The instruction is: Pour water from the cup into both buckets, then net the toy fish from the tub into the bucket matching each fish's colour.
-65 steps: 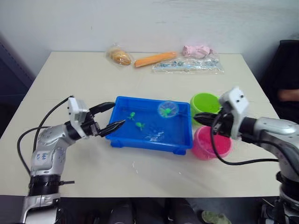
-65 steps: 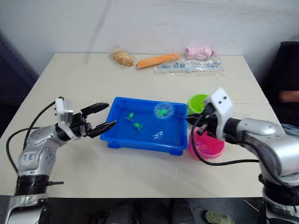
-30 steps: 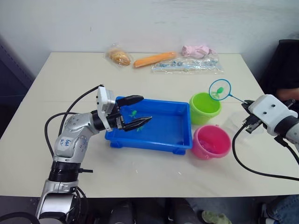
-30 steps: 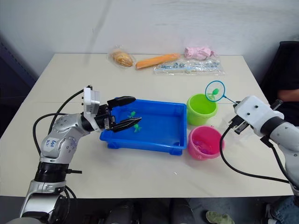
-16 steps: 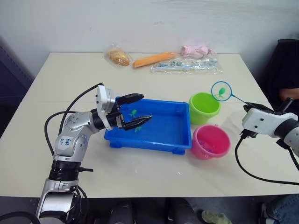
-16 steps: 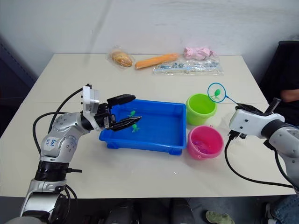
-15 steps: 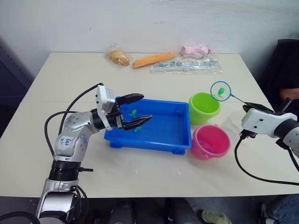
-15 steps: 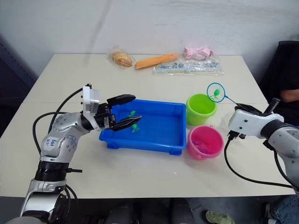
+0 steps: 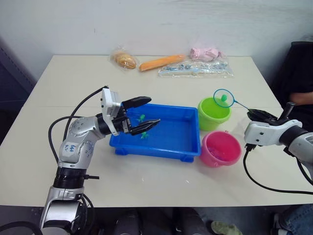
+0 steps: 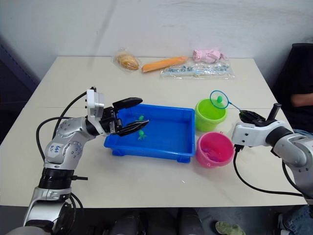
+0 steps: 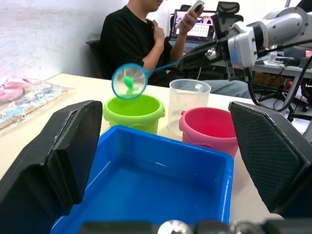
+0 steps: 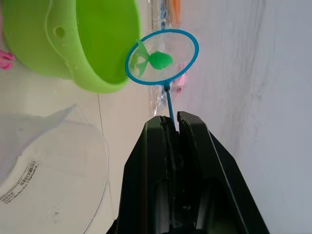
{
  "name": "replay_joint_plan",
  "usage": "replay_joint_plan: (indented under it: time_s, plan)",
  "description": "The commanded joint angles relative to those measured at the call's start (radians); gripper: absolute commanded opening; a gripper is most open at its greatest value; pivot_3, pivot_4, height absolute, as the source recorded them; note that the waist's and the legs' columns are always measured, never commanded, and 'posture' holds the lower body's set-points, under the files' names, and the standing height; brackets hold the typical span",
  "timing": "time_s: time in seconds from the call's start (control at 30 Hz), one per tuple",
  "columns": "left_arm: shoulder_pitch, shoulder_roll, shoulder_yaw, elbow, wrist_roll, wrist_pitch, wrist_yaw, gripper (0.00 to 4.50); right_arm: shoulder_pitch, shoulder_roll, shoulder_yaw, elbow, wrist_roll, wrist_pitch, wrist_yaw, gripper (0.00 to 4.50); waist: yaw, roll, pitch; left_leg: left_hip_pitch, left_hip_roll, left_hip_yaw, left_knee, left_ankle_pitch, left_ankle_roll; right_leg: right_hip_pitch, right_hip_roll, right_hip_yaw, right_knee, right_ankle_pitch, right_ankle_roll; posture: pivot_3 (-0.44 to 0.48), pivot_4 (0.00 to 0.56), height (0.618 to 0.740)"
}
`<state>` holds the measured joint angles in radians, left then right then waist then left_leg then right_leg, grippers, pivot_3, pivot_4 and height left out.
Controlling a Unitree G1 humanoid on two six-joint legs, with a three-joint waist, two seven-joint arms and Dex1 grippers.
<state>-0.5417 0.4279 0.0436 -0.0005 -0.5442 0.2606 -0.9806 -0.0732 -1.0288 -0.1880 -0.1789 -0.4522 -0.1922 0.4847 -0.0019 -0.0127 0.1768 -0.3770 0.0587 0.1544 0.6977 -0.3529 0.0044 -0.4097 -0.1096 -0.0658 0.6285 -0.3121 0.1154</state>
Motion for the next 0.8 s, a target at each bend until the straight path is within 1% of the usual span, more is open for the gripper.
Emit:
replay_joint_plan:
  time_s: [0.03,0.1,0.17,0.3,0.37,0.57,0.7,0.8]
  plan:
    - [-0.014,-0.006,0.025,-0.007,-0.01,-0.025,-0.002,4.47,0.004,-0.028,-0.01,0.009,-0.042,-0.058,-0.037,0.0,-0.001,0.0,0.0,0.0,0.0,0.0,0.0,0.0,0.0,0.0,0.0,0.0,0.0,0.0,0.0,0.0,0.15,0.74]
    - [-0.012,-0.007,0.027,-0.007,-0.009,-0.03,-0.001,4.47,0.004,-0.015,-0.015,0.01,-0.051,-0.053,-0.048,0.0,-0.001,0.0,0.0,0.0,0.0,0.0,0.0,0.0,0.0,0.0,0.0,0.0,0.0,0.0,0.0,0.0,0.15,0.74]
    - [-0.009,-0.008,0.029,-0.008,-0.009,-0.035,0.002,4.47,-0.006,-0.004,-0.025,0.015,-0.078,-0.061,-0.093,0.0,-0.001,0.0,0.0,0.0,0.0,0.0,0.0,0.0,0.0,0.0,0.0,0.0,0.0,0.0,0.0,0.0,0.15,0.74]
    - [-0.003,-0.002,0.034,-0.011,-0.007,-0.04,0.002,4.47,0.005,0.005,-0.022,-0.004,-0.066,-0.077,-0.1,0.0,-0.001,0.0,0.0,0.0,0.001,0.0,0.0,0.0,0.0,0.0,0.0,0.0,0.0,0.0,0.0,0.0,0.15,0.74]
    - [0.001,0.0,0.039,-0.013,-0.006,-0.042,0.005,4.47,0.0,-0.002,-0.031,-0.007,-0.089,-0.082,-0.117,0.0,-0.001,0.0,0.0,0.0,0.001,0.0,0.0,0.0,0.0,0.0,0.0,0.0,0.0,0.0,0.0,0.0,0.15,0.74]
    - [0.002,0.002,0.039,-0.013,-0.006,-0.041,0.005,4.47,0.03,0.015,-0.008,-0.016,-0.112,-0.062,-0.108,0.0,-0.001,0.0,0.0,0.0,0.001,0.0,0.0,0.0,0.0,0.0,0.001,0.0,0.0,0.0,0.0,0.0,0.15,0.74]
    - [0.001,0.001,0.04,-0.014,-0.008,-0.04,0.006,4.47,0.019,0.026,-0.017,-0.008,-0.102,-0.049,-0.116,0.0,-0.001,0.0,0.0,0.0,0.001,0.001,0.0,0.0,0.0,0.0,0.001,0.0,0.001,0.0,0.0,0.0,0.15,0.74]
    - [-0.002,0.003,0.038,-0.011,-0.007,-0.039,0.002,4.47,0.02,0.009,-0.003,-0.008,-0.108,-0.072,-0.103,0.0,-0.002,0.0,0.0,0.0,0.001,0.001,0.0,0.0,-0.001,0.0,0.001,0.0,0.001,0.0,0.0,0.0,0.15,0.74]
